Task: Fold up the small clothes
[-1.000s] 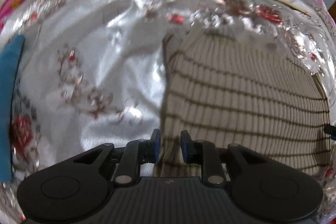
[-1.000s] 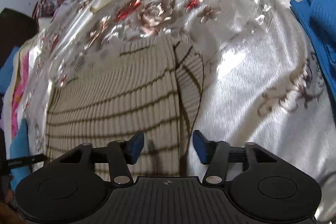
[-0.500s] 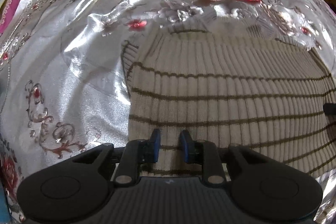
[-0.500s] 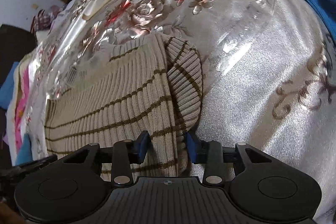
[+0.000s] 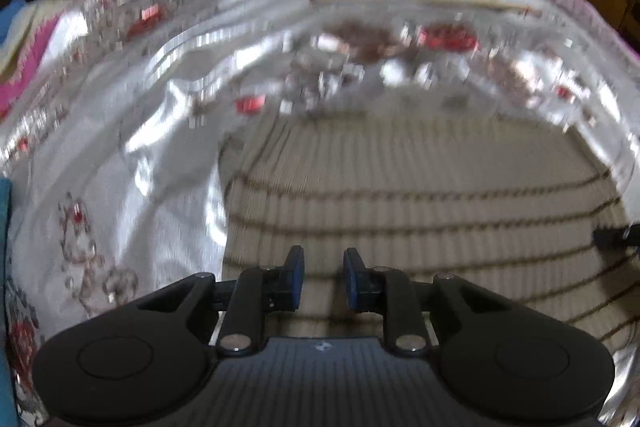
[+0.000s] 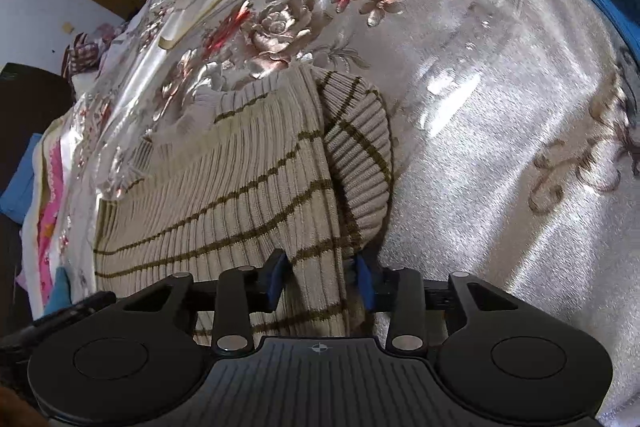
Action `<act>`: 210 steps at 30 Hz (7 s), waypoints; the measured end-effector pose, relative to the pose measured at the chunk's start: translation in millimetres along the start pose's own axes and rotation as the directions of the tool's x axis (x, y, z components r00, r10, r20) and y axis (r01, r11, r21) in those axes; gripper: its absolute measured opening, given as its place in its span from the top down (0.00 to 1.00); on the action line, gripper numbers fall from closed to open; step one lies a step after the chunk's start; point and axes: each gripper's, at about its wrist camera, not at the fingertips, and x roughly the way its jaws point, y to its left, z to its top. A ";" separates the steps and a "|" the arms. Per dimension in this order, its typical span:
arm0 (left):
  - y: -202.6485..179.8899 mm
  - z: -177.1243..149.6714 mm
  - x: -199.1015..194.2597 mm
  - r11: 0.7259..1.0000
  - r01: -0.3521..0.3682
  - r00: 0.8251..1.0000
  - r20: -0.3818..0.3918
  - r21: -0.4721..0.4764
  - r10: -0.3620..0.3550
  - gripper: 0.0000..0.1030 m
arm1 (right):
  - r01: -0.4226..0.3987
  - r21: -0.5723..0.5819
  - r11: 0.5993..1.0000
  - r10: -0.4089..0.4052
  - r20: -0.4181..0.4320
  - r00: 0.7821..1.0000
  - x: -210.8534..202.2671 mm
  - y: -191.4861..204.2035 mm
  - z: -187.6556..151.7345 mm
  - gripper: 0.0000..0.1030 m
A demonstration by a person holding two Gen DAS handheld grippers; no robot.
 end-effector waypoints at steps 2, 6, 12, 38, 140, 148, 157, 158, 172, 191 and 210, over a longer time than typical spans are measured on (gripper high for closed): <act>-9.3 5.1 -2.5 1.000 0.013 0.999 0.030 -0.004 -0.013 0.73 | -0.001 0.016 1.000 0.001 0.007 1.000 -3.2 -0.2 1.0 0.70; -38.1 8.1 14.5 0.998 0.056 0.998 0.030 0.024 -0.057 0.73 | 0.012 0.030 0.999 -0.012 0.011 1.000 -5.7 4.1 1.4 0.73; -73.3 -6.3 40.7 0.987 -0.024 1.000 0.016 0.161 0.021 0.73 | 0.028 0.045 0.999 -0.028 -0.004 1.000 -3.2 5.2 4.0 0.70; -67.5 -13.0 28.4 0.994 0.032 0.999 0.039 0.102 -0.036 0.72 | 0.015 0.040 0.999 -0.019 0.104 0.994 -11.3 -2.9 2.4 0.55; -180.4 -53.3 -26.9 0.874 0.439 0.897 -0.058 0.206 -0.437 0.79 | -0.066 0.020 0.998 0.067 -0.021 0.998 2.6 32.0 58.5 0.41; -189.1 -52.3 -25.5 0.876 0.403 0.914 -0.069 0.263 -0.400 0.79 | -0.076 -0.121 0.990 0.068 -0.069 0.995 24.0 51.6 60.4 0.38; -192.1 -47.5 -47.8 0.850 0.423 0.900 -0.037 0.313 -0.434 0.79 | -0.038 -0.168 0.985 0.039 0.002 0.999 2.7 63.6 57.4 0.80; -193.0 -46.9 -51.4 0.843 0.435 0.893 -0.030 0.317 -0.449 0.79 | -0.048 -0.151 0.987 0.053 0.025 0.998 -5.6 60.6 57.2 0.80; -171.9 -49.6 -60.8 0.829 0.464 0.885 -0.123 0.313 -0.449 0.75 | -0.021 0.031 0.999 0.019 0.070 0.997 -16.3 8.7 47.3 0.59; -142.5 -38.6 -30.4 0.921 0.306 0.952 -0.071 0.239 -0.298 0.73 | -0.014 -0.071 0.997 0.019 0.073 0.997 -46.0 27.0 18.8 0.61; -131.9 -47.2 -14.8 0.923 0.293 0.954 -0.136 0.248 -0.266 0.71 | -0.062 0.114 0.992 0.063 0.001 0.998 -9.5 -12.9 25.0 0.82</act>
